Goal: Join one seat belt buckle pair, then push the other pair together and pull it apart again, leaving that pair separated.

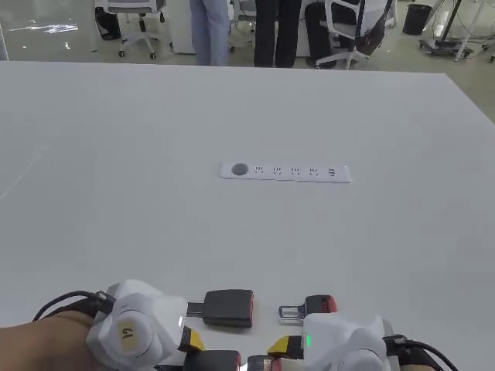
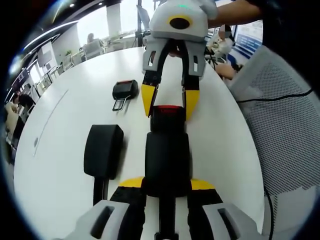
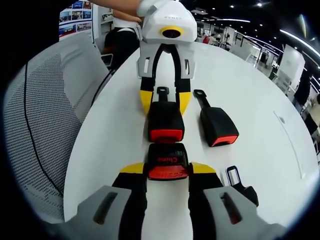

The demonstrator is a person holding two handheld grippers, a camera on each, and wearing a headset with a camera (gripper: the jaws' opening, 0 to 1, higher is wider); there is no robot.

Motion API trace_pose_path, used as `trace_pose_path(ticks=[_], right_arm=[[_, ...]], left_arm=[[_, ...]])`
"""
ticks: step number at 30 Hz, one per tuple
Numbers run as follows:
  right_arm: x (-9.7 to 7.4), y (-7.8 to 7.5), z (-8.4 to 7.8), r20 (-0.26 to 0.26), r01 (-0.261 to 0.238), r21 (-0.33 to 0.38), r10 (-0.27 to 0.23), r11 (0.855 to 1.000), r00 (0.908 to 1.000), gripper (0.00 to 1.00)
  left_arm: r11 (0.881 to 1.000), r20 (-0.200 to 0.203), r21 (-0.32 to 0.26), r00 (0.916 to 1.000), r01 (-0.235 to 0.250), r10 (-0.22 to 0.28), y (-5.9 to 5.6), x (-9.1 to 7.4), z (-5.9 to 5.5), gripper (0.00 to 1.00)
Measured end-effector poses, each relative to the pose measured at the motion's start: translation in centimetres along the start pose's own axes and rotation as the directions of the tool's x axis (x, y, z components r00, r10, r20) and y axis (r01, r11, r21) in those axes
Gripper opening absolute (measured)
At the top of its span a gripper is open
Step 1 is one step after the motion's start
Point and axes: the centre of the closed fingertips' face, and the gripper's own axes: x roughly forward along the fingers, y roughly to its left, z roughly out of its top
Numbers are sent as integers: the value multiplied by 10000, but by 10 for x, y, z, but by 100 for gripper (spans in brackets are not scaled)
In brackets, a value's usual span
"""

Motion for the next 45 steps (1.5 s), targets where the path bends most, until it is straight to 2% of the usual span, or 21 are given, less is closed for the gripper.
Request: trace_pose_path(ticks=[4, 8, 13, 16, 23, 28, 31, 34, 43, 45], right_arm=[[3, -1, 2, -156, -144, -123, 142, 9998, 9998, 31], [4, -1, 5, -247, -67, -90, 65, 9999, 9997, 31], [6, -3, 2, -453, 56, 76, -53, 10000, 9990, 34], [3, -5, 3, -405, 92, 148, -86, 9998, 9991, 37], [-5, -8, 4, -426, 209, 266, -198, 9994, 9989, 45], [-15, -13, 11, -342, 456, 346, -444, 9984, 9984, 49], [-20, -16, 13, -314, 593, 367, -581, 9976, 9978, 50], [-25, -21, 14, -308, 744, 402, -732, 9964, 9968, 52], [-35, -33, 15, -296, 1070, 509, -1056, 9930, 9940, 54], [-37, -36, 14, -296, 1129, 514, -1114, 9923, 9933, 54]], left_arm=[[9999, -84, 150, 10000, 42, -40, -1, 0, 1, 33], [9993, -169, 383, 9999, -4, 10, 0, 0, 2, 35], [9992, -312, 357, 9994, -160, 171, 4, 0, 1, 39], [9990, -369, 375, 9990, -223, 237, 5, -1, 1, 40], [9987, -152, 94, 9986, -496, 497, 6, -10, 8, 42], [9974, 84, 38, 9974, -715, 715, 8, -14, 15, 43], [9964, 141, 20, 9963, -851, 851, 11, -16, 15, 45], [9958, 235, -44, 9955, -918, 918, 12, -22, 22, 46], [9912, 570, -291, 9897, -1295, 1309, 27, -35, 34, 46], [9901, 627, -346, 9885, -1358, 1378, 28, -38, 39, 46]])
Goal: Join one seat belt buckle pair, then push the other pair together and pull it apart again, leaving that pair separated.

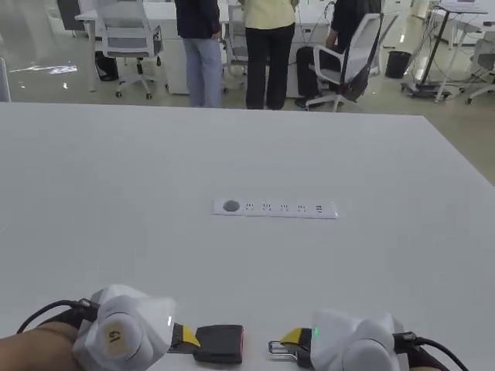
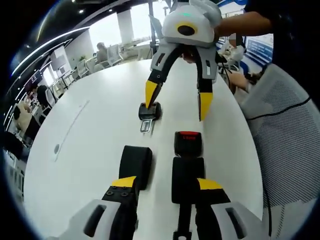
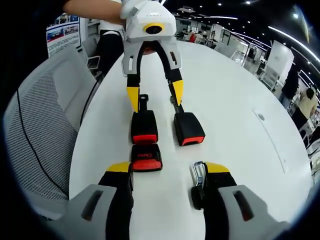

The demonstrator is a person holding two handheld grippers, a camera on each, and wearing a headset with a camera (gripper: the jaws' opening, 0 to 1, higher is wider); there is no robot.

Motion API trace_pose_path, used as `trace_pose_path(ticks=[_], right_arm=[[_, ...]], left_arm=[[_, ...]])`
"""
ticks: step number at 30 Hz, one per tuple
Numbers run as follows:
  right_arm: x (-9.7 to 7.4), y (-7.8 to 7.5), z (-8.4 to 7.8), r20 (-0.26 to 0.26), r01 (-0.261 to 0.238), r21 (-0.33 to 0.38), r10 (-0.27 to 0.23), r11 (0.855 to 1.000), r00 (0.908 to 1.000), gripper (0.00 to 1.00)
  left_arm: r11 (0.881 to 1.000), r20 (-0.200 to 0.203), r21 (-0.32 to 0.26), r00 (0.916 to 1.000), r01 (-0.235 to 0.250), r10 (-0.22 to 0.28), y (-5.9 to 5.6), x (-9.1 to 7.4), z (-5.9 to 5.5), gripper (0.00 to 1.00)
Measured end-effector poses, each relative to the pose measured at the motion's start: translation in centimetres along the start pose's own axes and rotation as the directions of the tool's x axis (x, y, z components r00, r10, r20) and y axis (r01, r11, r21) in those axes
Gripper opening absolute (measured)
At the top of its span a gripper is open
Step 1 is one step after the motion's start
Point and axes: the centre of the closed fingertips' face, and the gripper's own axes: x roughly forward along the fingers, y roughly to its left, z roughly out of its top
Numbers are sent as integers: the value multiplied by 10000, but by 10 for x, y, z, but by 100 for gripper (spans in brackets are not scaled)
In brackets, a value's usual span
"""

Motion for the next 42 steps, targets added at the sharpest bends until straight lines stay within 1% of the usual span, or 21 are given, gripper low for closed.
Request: trace_pose_path(ticks=[2, 5, 9, 12, 14, 16, 17, 19, 21, 25, 27, 29, 33, 34, 36, 40, 42], right_arm=[[-2, -2, 1, 8, 53, 32, -53, 10000, 10000, 54], [-4, -9, -1, -26, 142, 59, -142, 9999, 9999, 54], [-7, -17, -3, -60, 249, 117, -249, 9996, 9997, 54], [-8, -23, -5, -72, 293, 176, -292, 9994, 9995, 53], [-9, -25, -7, -132, 324, 220, -321, 9992, 9994, 53], [-8, -32, -11, -165, 322, 284, -318, 9991, 9994, 52], [-8, -32, -12, -204, 313, 290, -307, 9991, 9993, 52], [-7, -34, -15, -262, 285, 283, -278, 9992, 9993, 51], [-6, -37, -19, -328, 261, 292, -251, 9992, 9991, 51], [-6, -41, -24, -492, 206, 255, -193, 9995, 9986, 50], [-7, -44, -26, -550, 159, 281, -143, 9995, 9984, 49], [-6, -47, -31, -658, 100, 262, -82, 9996, 9978, 48], [-6, -49, -36, -849, -32, 188, 48, 9998, 9964, 47], [-5, -51, -39, -912, -95, 169, 111, 9998, 9958, 46], [-4, -53, -42, -930, -162, 79, 169, 9998, 9955, 45], [-3, -54, -47, -1084, -319, -11, 316, 9995, 9936, 42], [-1, -55, -52, -1200, -413, -79, 400, 9991, 9920, 42]], left_arm=[[10000, 28, -17, 10000, -19, 19, 2, -1, 3, 46], [9999, 88, -113, 9999, -105, 106, 11, -1, 4, 47], [9996, 45, -171, 9997, -219, 220, 22, 0, 4, 47], [9995, 35, -264, 9998, -200, 201, 29, 3, 6, 47], [9993, -83, -321, 9997, -213, 210, 33, 5, 6, 47], [9991, -166, -355, 9996, -219, 213, 37, 6, 5, 47], [9989, -230, -418, 9995, -214, 205, 40, 8, 4, 47], [9990, -315, -403, 9993, -209, 197, 41, 11, 5, 46], [9988, -354, -461, 9993, -135, 118, 45, 13, 4, 46], [9986, -433, -524, 9991, 19, -42, 45, 19, 6, 45], [9986, -523, -531, 9986, 81, -109, 48, 21, 3, 45], [9983, -558, -563, 9983, 148, -179, 49, 23, 3, 45], [9981, -760, -545, 9966, 279, -320, 53, 28, -3, 45], [9979, -811, -556, 9960, 326, -370, 55, 31, -7, 45], [9976, -859, -572, 9954, 383, -432, 57, 34, -10, 45], [9972, -993, -537, 9934, 528, -579, 57, 38, -13, 44], [9973, -1114, -438, 9918, 585, -630, 57, 39, -14, 41]])
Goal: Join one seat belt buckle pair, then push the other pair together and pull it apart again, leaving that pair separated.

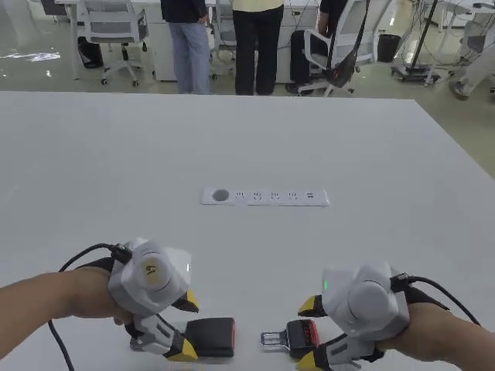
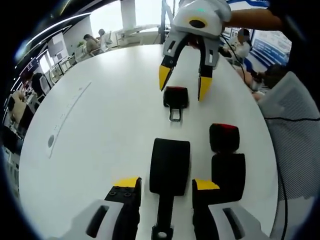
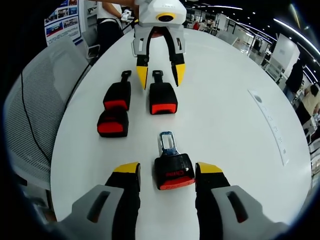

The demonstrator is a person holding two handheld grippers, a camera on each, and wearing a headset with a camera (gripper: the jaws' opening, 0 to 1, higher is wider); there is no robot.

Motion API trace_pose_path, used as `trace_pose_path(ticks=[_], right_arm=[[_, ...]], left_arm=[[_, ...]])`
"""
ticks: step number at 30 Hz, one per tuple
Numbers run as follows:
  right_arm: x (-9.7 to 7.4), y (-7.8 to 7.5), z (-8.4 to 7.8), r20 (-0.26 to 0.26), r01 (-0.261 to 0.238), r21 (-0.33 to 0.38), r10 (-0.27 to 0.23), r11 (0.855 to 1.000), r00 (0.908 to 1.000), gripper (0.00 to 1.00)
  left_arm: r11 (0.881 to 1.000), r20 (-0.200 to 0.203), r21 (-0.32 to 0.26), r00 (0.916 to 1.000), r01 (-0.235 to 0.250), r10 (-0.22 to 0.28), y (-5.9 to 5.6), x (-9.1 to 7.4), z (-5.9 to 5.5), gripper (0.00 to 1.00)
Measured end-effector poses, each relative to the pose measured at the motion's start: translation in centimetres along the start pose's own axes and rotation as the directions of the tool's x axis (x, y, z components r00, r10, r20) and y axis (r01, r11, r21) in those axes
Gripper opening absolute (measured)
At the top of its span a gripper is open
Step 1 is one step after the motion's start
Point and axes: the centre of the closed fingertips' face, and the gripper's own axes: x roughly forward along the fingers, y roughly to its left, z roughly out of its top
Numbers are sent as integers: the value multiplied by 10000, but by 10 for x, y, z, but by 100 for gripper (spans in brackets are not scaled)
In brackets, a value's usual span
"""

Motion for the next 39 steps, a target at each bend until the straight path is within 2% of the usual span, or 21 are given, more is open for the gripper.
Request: trace_pose_path(ticks=[8, 10, 14, 15, 22, 39], right_arm=[[6, -4, -10, -139, -178, -92, 177, 9998, 9997, 37], [8, -7, -11, -146, -187, -126, 185, 9997, 9997, 36], [9, -9, -13, -157, -218, -94, 217, 9997, 9996, 33], [9, -9, -13, -147, -232, -56, 231, 9997, 9996, 33], [10, -10, -15, -110, -327, -192, 325, 9993, 9994, 32], [10, -6, -16, -98, -374, -410, 371, 9985, 9993, 31]], left_arm=[[9997, -283, 85, 9994, 221, -219, 0, 8, -5, 38], [9988, -510, 389, 9983, 303, -283, -1, 8, -7, 37], [9981, -910, 483, 9953, 372, -327, -1, 11, -14, 34], [9981, -787, 441, 9961, 433, -397, -3, 9, -11, 34], [9976, -752, 493, 9961, 495, -457, -2, 10, -12, 33], [9986, -800, 315, 9960, 434, -407, 2, 12, -14, 32]])
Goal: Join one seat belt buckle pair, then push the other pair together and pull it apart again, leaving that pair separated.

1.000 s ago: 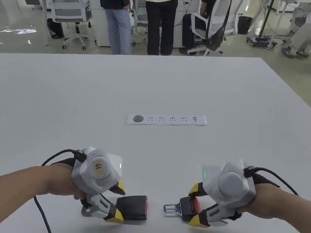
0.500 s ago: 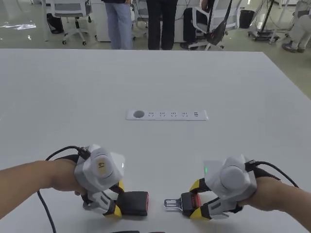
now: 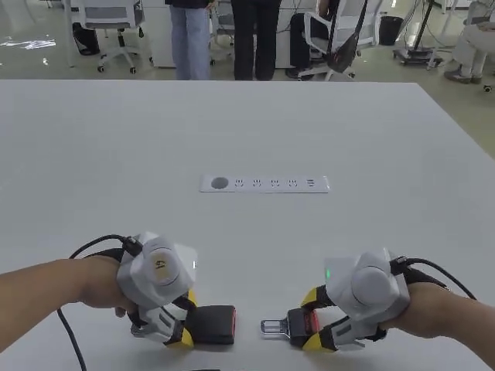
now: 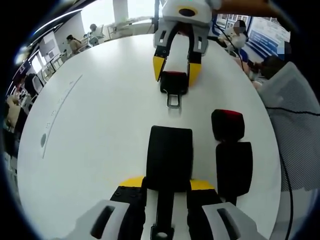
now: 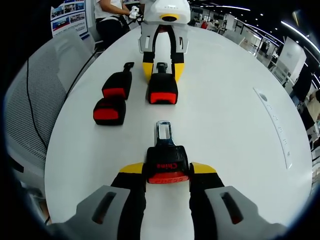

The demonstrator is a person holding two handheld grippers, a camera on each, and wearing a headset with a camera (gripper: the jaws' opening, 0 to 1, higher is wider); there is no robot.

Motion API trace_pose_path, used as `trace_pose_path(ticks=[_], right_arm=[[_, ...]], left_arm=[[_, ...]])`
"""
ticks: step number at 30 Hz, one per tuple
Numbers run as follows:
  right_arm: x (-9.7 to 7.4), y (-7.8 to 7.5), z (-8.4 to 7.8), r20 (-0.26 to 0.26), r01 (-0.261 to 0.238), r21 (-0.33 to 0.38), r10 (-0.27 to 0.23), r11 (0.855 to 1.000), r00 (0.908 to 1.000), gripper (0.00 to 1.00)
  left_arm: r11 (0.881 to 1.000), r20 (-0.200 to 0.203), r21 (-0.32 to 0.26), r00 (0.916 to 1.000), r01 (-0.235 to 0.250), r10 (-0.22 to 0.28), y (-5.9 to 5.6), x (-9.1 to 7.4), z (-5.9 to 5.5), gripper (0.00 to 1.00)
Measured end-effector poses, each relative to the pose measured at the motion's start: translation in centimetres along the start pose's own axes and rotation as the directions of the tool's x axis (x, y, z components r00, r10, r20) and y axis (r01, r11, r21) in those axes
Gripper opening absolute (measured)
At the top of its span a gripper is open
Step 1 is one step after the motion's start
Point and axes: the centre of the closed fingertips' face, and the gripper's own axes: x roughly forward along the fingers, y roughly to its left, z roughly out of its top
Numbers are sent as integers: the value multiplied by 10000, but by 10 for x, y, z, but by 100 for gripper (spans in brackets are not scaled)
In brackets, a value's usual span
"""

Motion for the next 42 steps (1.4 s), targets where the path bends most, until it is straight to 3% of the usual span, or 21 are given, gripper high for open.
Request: trace_pose_path(ticks=[16, 42], right_arm=[[5, -1, 9, 64, 49, -1, -49, 10000, 10000, 31], [20, -2, 34, 318, 102, -13, -102, 9999, 9994, 31]], left_arm=[[9997, -257, -234, 9997, -33, 27, 2, 1, -3, 32], [9996, -298, -265, 9995, -84, 76, -1, 1, -2, 32]])
